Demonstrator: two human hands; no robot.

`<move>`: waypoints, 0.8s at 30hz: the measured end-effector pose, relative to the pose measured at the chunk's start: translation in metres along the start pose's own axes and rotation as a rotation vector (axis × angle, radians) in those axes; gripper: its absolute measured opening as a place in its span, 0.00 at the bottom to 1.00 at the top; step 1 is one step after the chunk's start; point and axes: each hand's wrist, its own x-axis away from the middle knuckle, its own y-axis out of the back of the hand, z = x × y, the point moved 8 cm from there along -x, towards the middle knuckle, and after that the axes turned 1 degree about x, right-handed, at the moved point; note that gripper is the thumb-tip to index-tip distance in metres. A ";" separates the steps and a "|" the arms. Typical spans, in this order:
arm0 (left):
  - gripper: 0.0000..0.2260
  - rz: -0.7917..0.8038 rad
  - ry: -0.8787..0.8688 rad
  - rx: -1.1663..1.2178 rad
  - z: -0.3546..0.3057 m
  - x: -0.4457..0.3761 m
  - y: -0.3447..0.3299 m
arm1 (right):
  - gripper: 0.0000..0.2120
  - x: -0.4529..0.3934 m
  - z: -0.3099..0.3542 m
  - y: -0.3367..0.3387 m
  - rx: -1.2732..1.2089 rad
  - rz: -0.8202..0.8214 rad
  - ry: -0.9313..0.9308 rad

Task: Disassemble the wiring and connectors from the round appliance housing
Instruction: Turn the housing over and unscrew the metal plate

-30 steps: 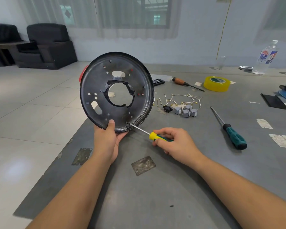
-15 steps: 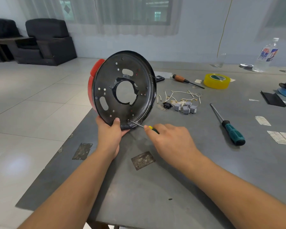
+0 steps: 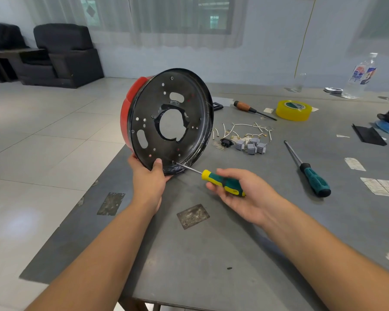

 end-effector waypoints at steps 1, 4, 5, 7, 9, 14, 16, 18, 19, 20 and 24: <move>0.17 0.003 0.001 0.004 0.000 0.000 0.000 | 0.11 0.000 -0.002 -0.001 -0.021 0.005 -0.029; 0.17 0.000 0.021 0.022 0.002 -0.002 0.001 | 0.11 -0.001 0.009 -0.005 0.478 -0.029 0.102; 0.17 -0.001 0.030 0.018 0.003 -0.002 0.001 | 0.11 0.000 0.017 -0.009 0.747 -0.057 0.216; 0.17 0.000 0.047 -0.013 0.004 -0.003 0.002 | 0.07 0.008 0.035 -0.021 1.281 -0.106 0.551; 0.17 -0.009 0.056 -0.035 0.004 -0.004 0.003 | 0.04 0.022 0.039 -0.036 1.739 -0.113 0.945; 0.19 -0.010 0.058 -0.040 0.004 -0.002 0.003 | 0.17 0.033 0.052 -0.034 1.615 -0.110 1.258; 0.17 -0.017 0.057 -0.027 0.004 -0.002 0.003 | 0.17 0.015 0.052 -0.015 1.232 -0.089 0.905; 0.17 -0.015 0.059 -0.027 0.004 -0.002 0.003 | 0.12 0.001 0.041 -0.004 0.823 -0.036 0.619; 0.16 -0.010 0.056 -0.037 0.004 -0.001 0.002 | 0.12 -0.004 0.037 -0.001 0.739 -0.056 0.533; 0.16 -0.008 0.052 -0.046 0.004 -0.001 0.002 | 0.14 -0.006 0.035 0.001 0.747 -0.086 0.477; 0.15 -0.021 0.053 -0.012 0.004 -0.002 0.002 | 0.09 -0.003 0.045 -0.004 1.161 -0.185 0.616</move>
